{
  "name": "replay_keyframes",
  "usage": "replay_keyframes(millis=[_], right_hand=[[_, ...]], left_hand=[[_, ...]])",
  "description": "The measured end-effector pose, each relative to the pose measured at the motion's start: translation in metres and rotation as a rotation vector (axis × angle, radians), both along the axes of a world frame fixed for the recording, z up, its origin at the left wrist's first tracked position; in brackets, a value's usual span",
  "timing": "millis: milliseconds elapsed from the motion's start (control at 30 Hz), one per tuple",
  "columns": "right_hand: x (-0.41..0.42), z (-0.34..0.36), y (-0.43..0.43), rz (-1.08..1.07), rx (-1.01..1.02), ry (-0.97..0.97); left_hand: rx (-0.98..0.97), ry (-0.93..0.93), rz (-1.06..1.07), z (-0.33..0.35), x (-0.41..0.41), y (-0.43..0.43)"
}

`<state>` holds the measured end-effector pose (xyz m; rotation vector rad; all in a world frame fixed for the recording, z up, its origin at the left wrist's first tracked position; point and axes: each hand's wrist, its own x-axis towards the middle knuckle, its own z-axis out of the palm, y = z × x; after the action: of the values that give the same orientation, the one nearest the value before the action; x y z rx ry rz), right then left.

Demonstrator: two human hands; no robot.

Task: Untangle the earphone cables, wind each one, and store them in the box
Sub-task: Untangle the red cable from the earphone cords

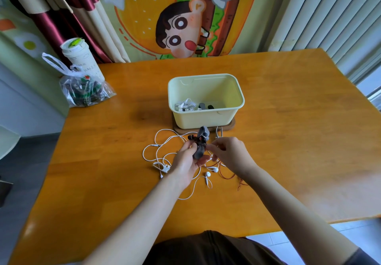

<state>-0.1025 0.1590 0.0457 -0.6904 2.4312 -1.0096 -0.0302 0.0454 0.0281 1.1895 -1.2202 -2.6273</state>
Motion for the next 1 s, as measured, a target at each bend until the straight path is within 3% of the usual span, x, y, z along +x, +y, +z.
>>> replay_keyframes(millis=[633,1000], right_hand=[[0.005,-0.006,-0.001,-0.128,-0.078,0.013],[0.012,-0.009,0.000,-0.146,-0.143,0.022]], left_hand=[[0.185,0.083,0.065,0.013,-0.002,0.004],[0.203,-0.005,0.066,0.013,-0.001,0.003]])
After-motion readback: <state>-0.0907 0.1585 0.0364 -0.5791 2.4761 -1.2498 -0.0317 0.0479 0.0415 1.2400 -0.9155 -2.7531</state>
